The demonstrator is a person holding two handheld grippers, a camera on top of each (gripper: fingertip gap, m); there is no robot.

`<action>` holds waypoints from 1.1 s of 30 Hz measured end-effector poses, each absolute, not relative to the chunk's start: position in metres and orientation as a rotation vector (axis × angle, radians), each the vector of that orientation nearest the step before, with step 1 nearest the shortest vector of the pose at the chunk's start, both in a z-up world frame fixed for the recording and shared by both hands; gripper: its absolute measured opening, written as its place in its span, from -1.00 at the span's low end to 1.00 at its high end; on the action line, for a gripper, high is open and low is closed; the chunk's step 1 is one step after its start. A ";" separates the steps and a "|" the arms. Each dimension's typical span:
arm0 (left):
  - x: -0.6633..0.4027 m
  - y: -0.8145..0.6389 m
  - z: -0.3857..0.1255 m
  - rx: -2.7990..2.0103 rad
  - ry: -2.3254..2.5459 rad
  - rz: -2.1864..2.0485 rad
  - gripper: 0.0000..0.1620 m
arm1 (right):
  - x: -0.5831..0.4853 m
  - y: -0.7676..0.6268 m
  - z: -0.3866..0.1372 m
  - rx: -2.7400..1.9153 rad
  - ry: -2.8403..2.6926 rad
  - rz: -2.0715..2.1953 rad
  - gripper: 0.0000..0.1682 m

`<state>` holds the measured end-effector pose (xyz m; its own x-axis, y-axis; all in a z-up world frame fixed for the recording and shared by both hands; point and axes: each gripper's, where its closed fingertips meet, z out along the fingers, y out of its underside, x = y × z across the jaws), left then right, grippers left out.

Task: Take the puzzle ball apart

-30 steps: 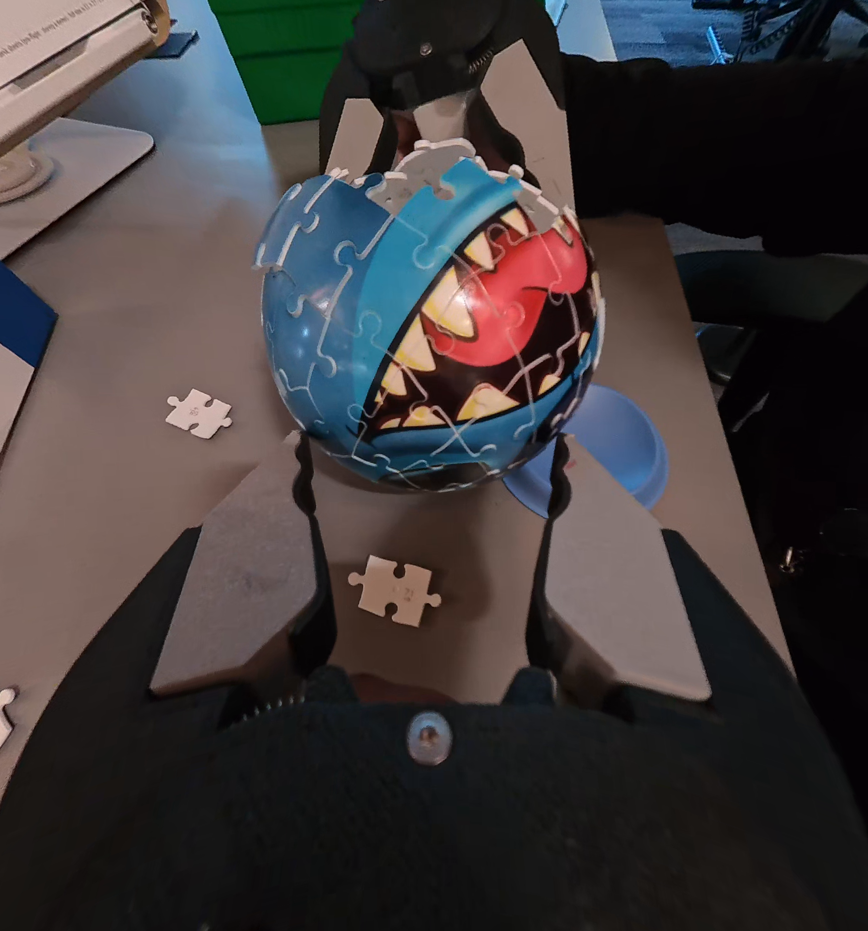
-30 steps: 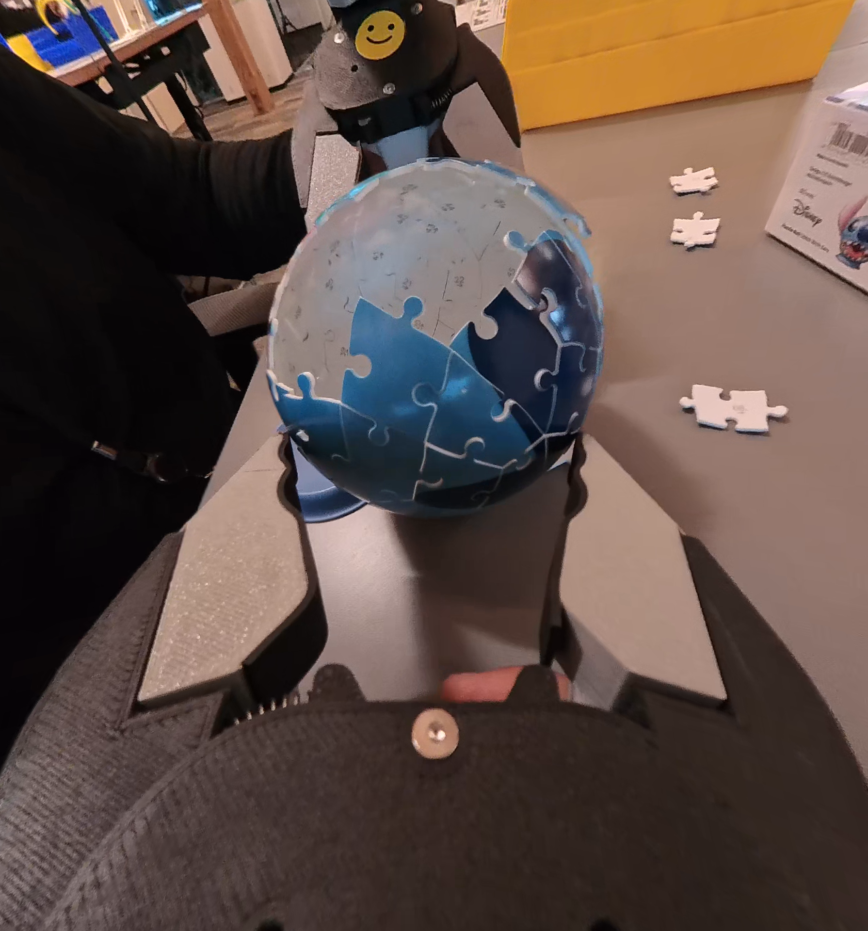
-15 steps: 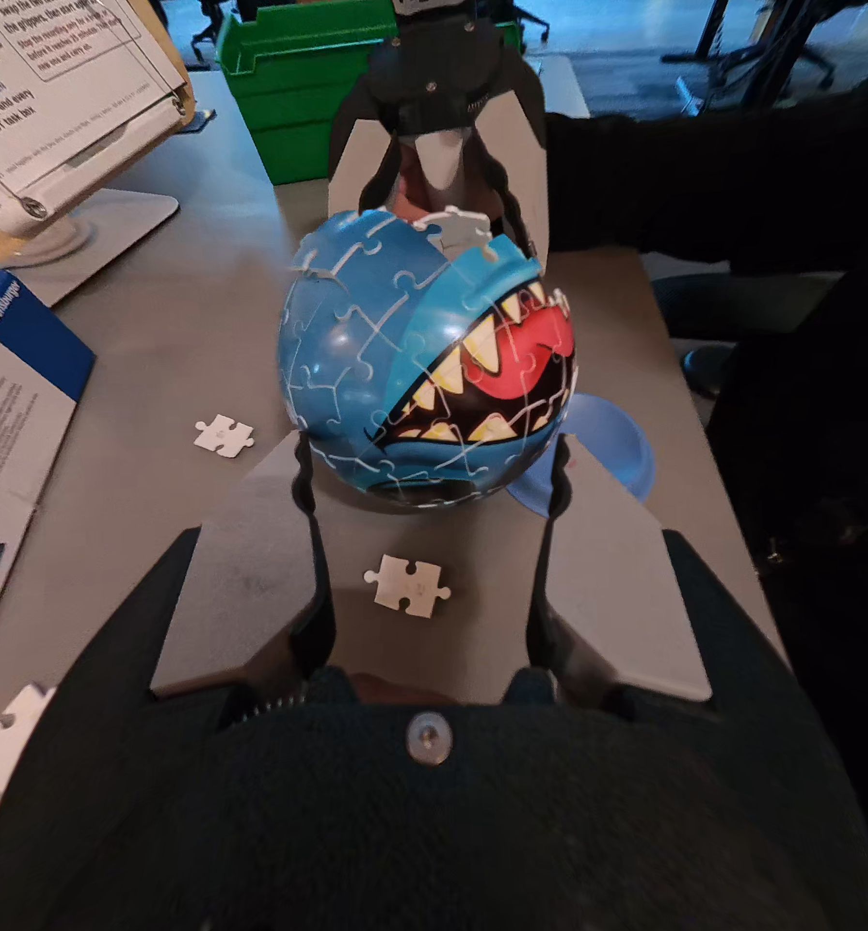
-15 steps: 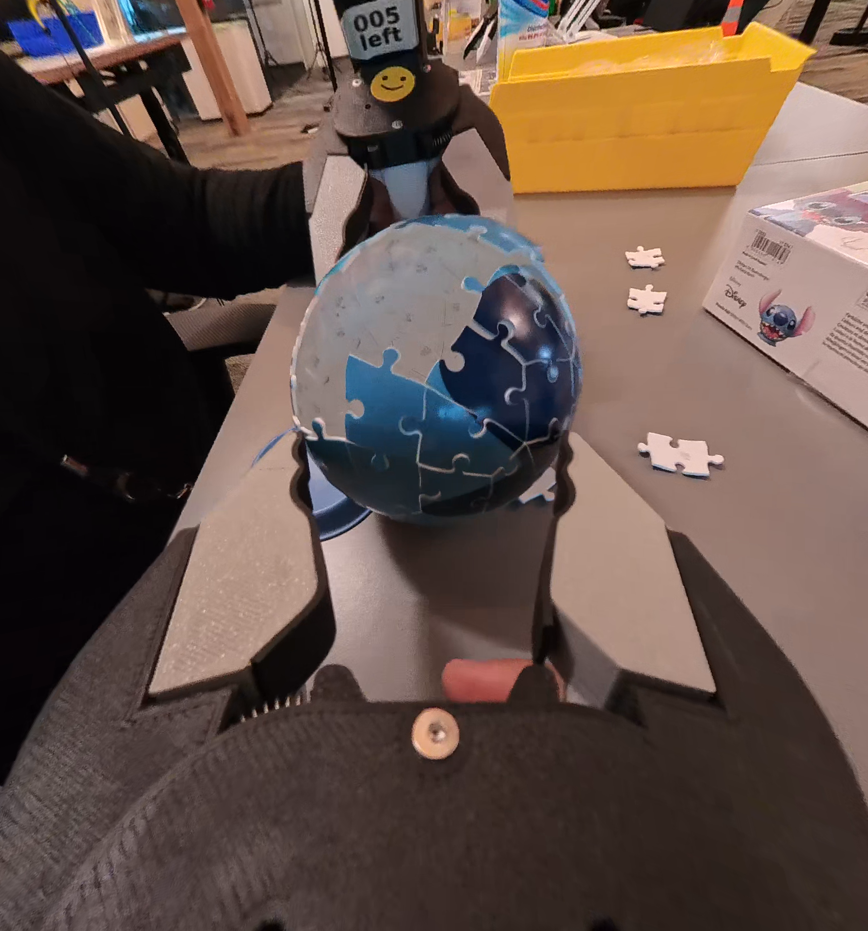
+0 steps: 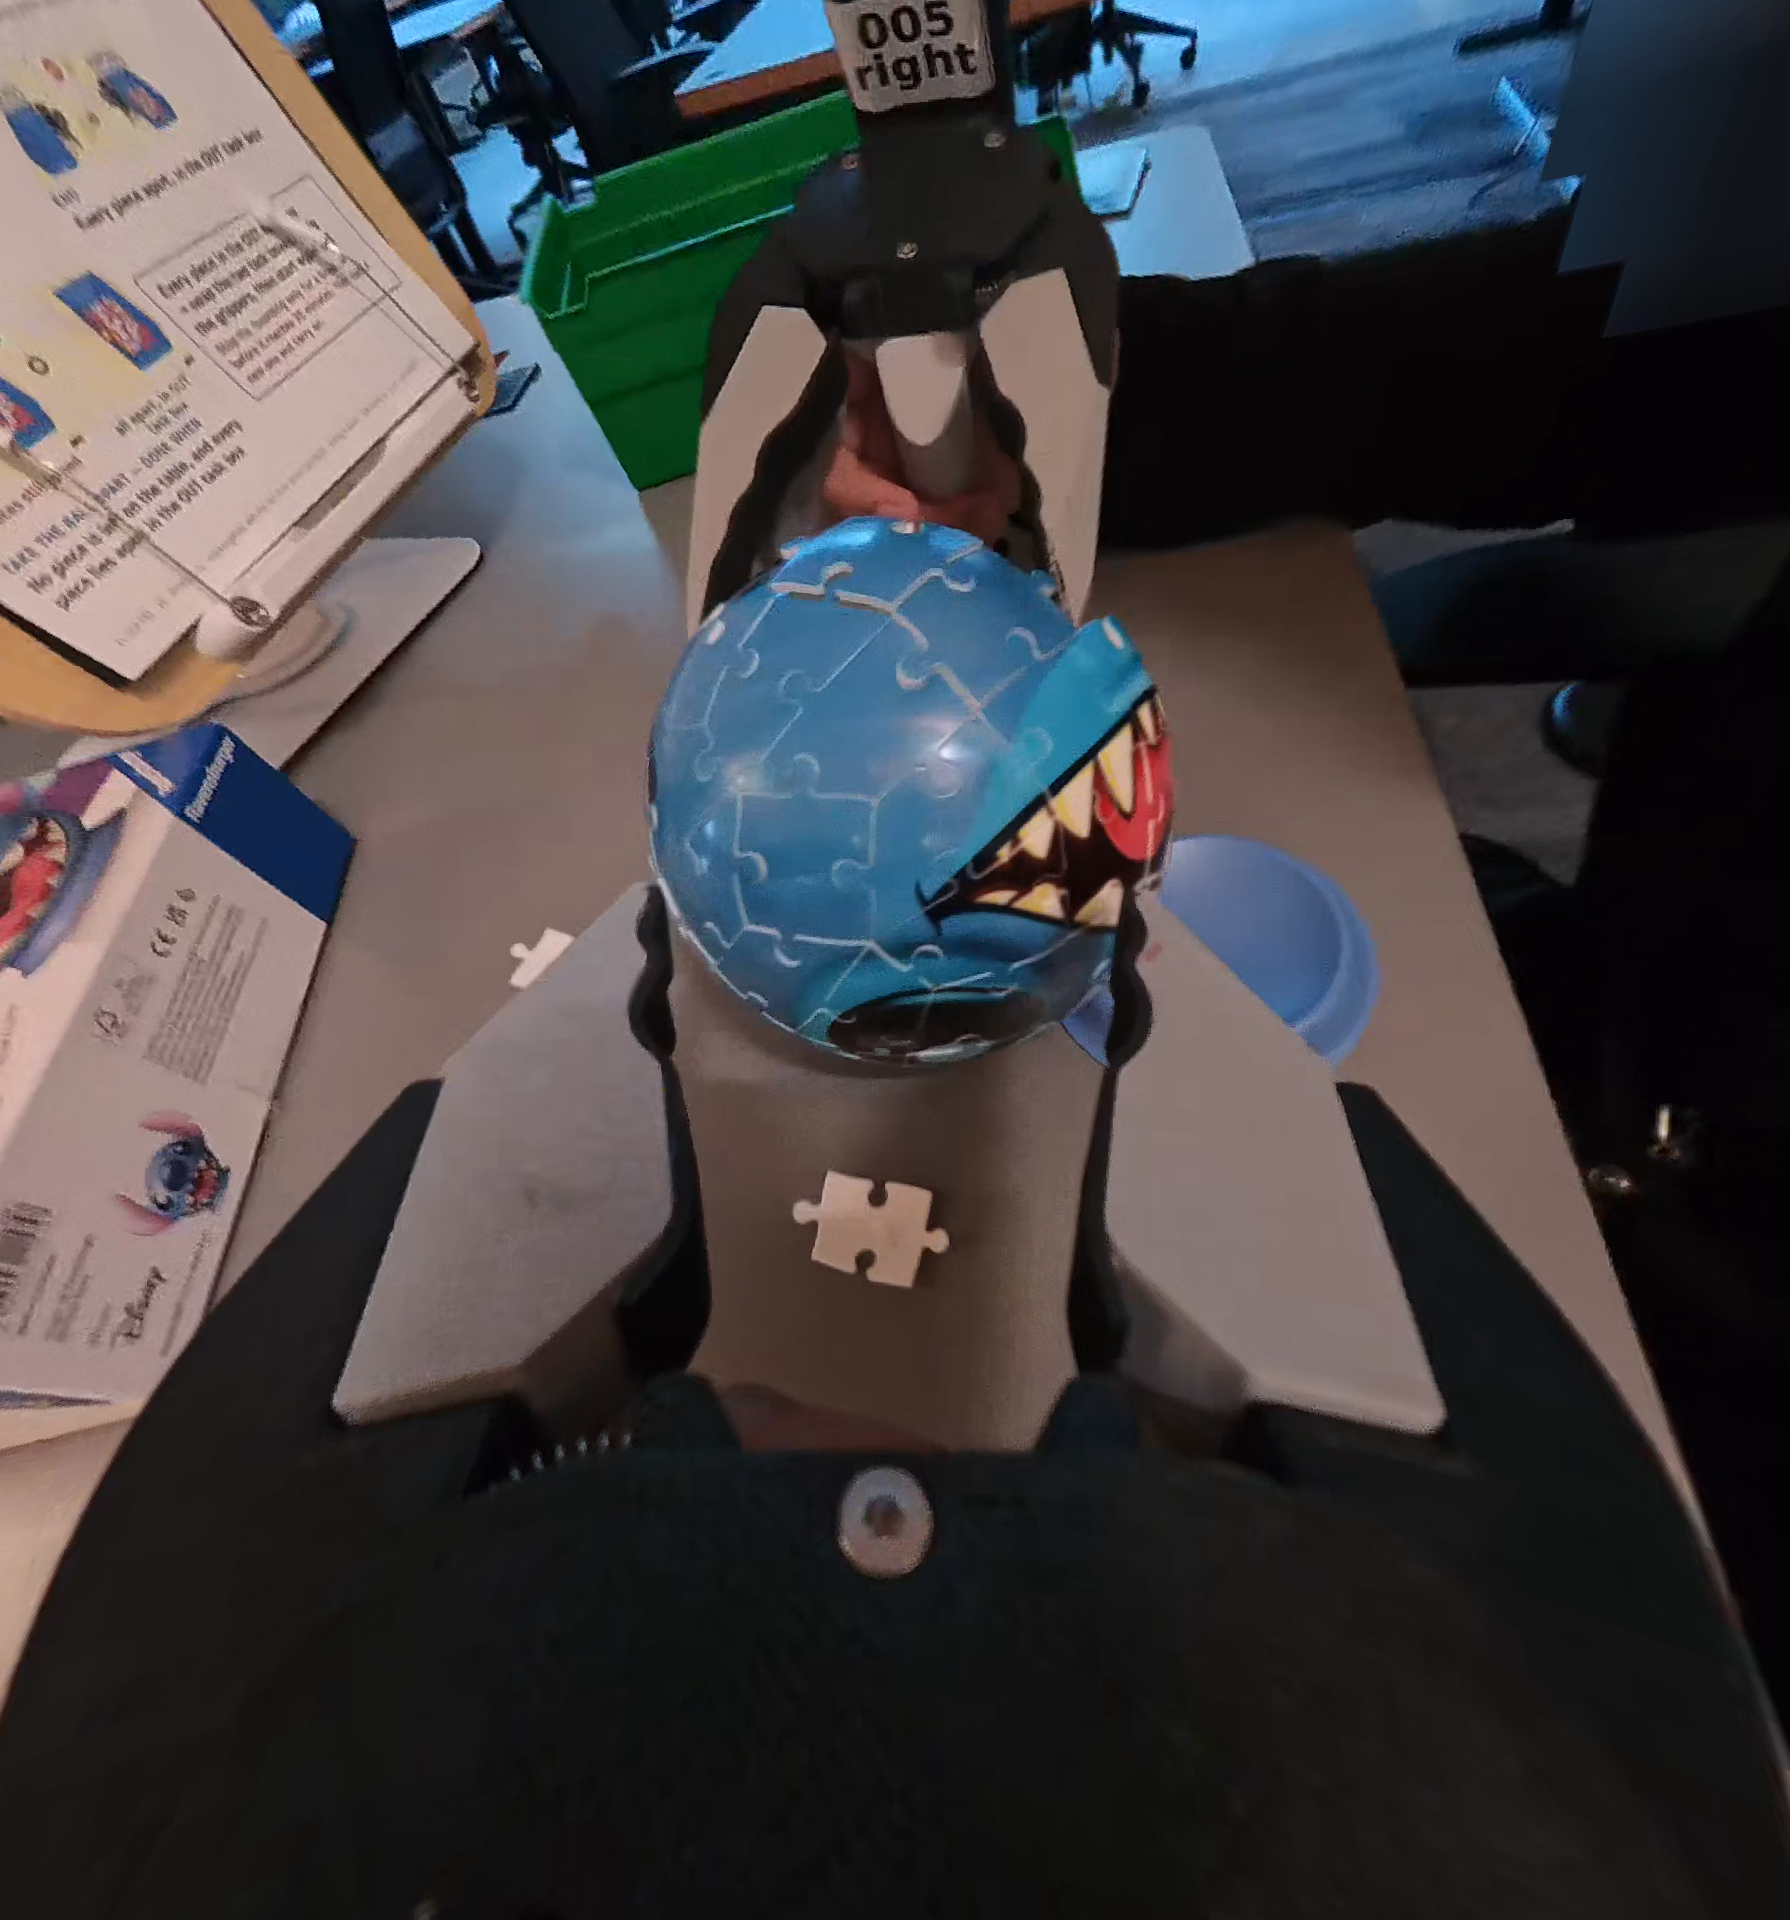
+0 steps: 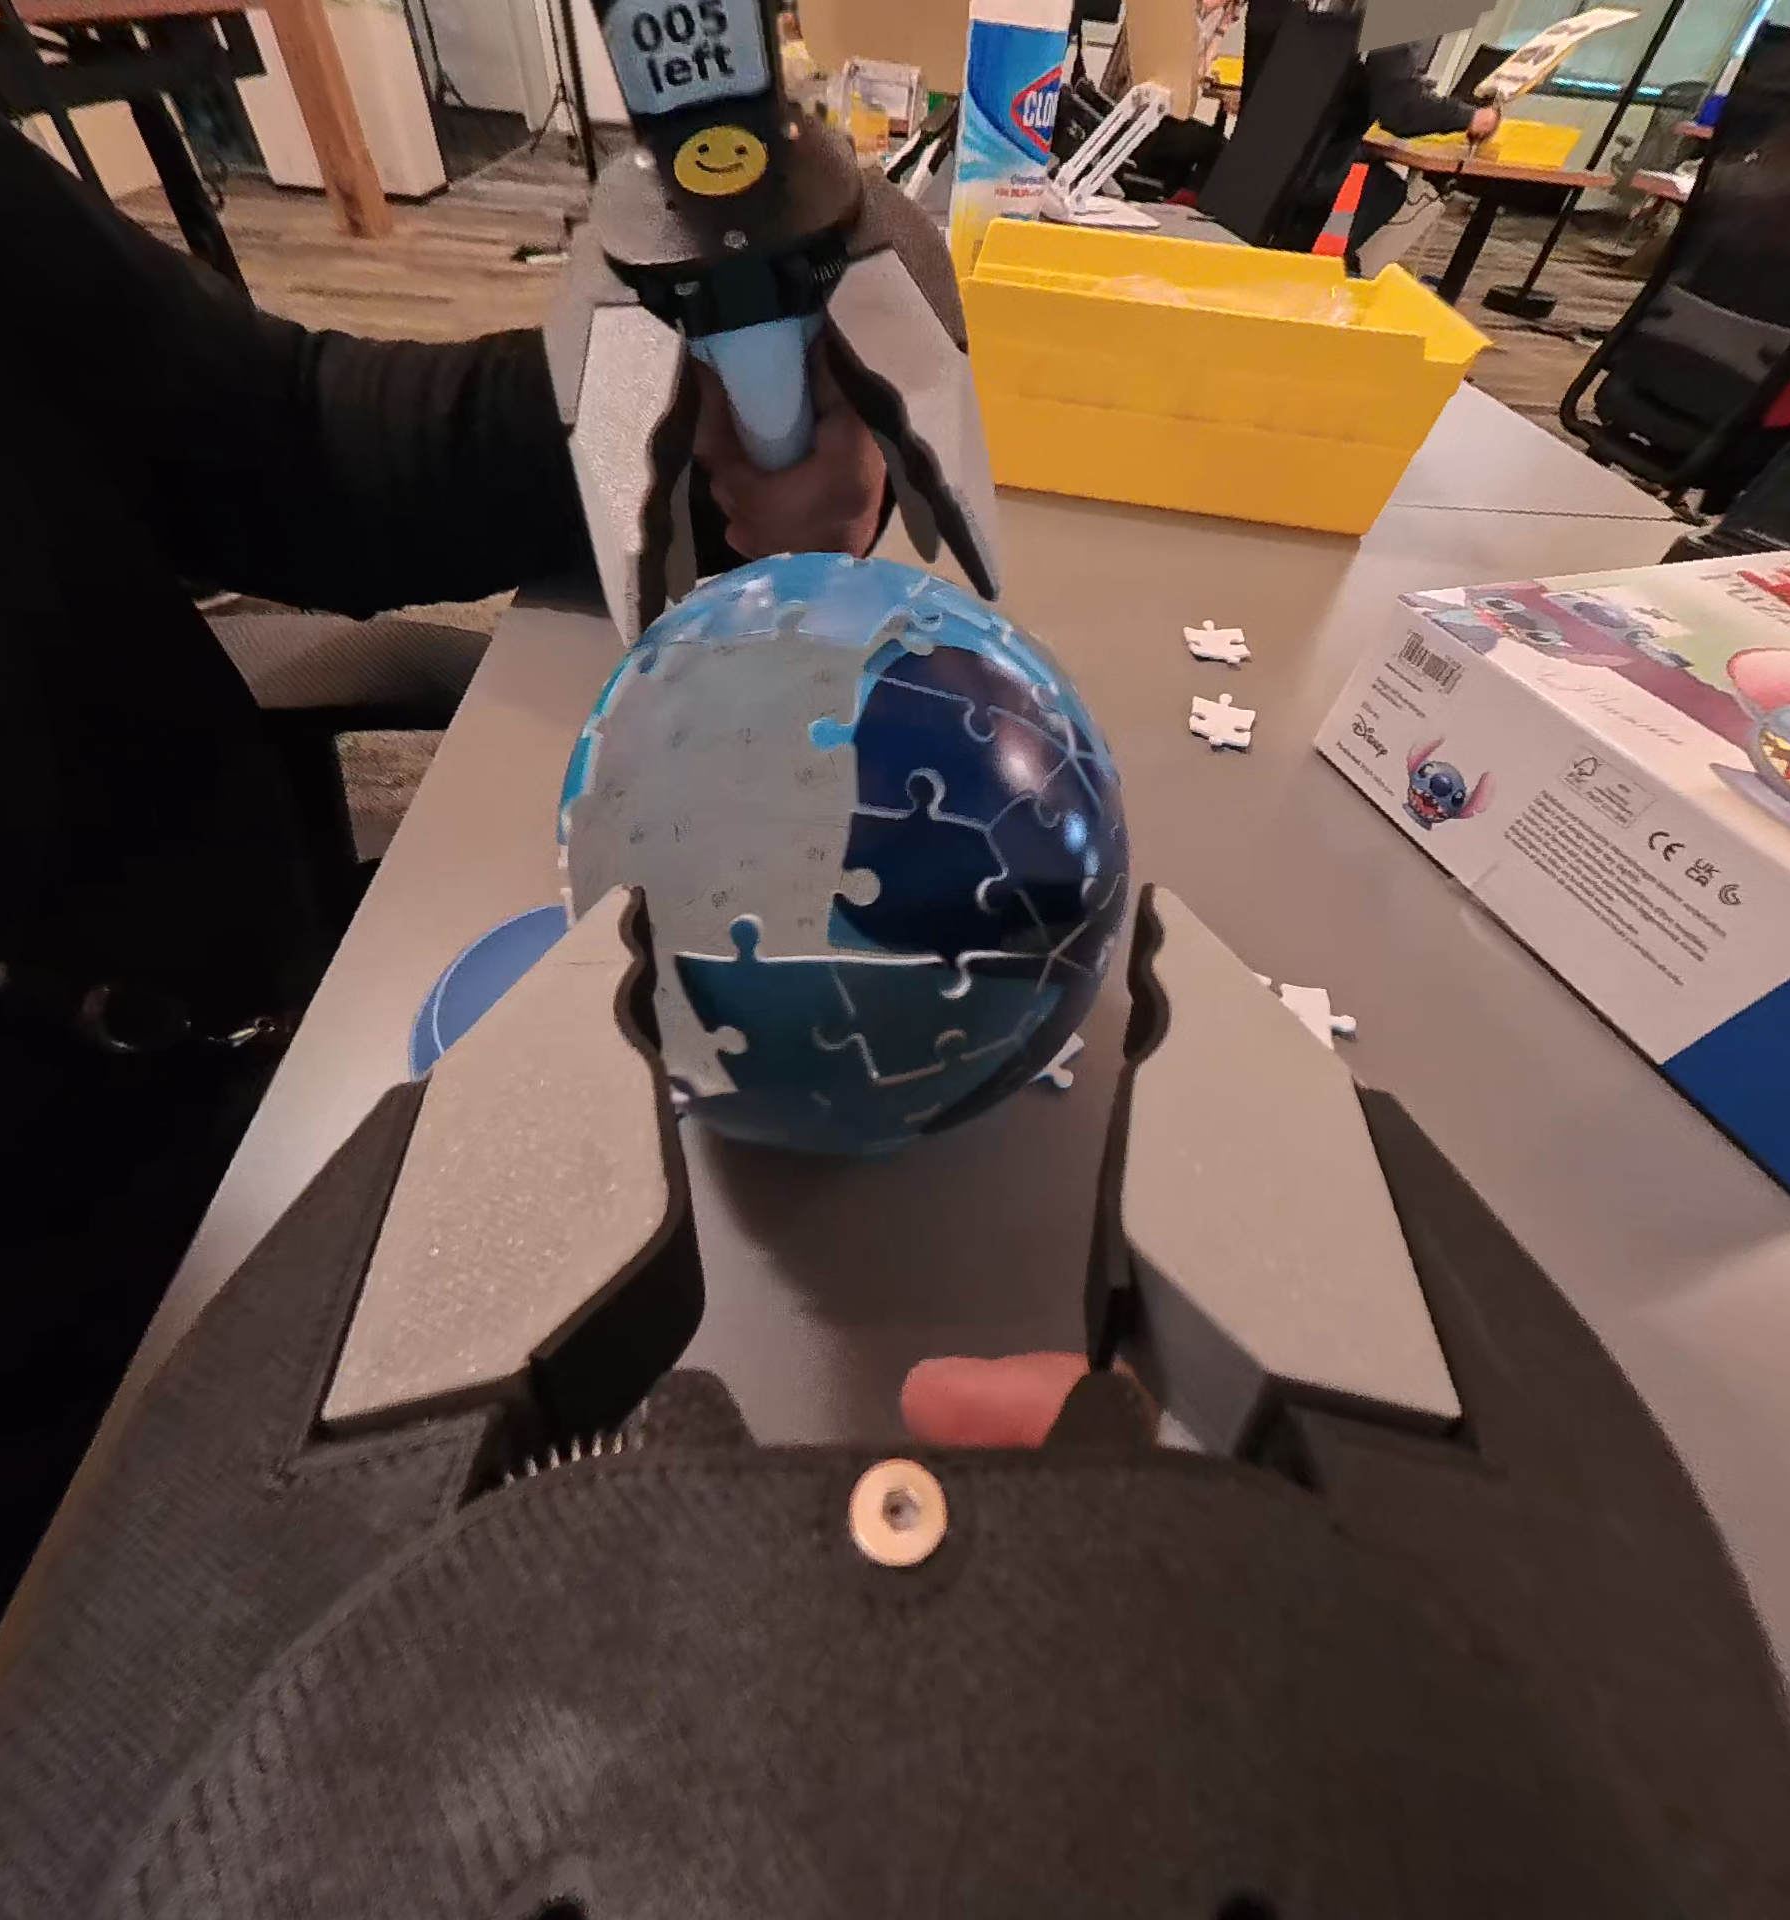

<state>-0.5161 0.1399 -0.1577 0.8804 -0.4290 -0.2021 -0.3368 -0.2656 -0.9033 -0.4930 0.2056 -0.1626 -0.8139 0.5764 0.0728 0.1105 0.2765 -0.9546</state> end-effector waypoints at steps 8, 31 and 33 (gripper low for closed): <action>-0.515 0.140 -0.162 -1.897 0.545 -0.118 0.14 | -0.492 0.201 -0.167 -0.632 -2.175 1.560 0.09; -0.535 0.146 -0.186 -2.020 0.412 -0.193 0.16 | -0.504 0.207 -0.168 -0.835 -2.151 1.624 0.04; -0.536 0.148 -0.189 -2.039 0.374 -0.224 0.16 | -0.507 0.208 -0.170 -0.908 -2.155 1.660 0.05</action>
<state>-0.5358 0.1477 -0.1890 0.9347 -0.3555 0.0004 -0.1684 -0.4438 -0.8802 -0.5073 0.2081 -0.1703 -0.7660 0.6235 -0.1563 0.3103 0.1458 -0.9394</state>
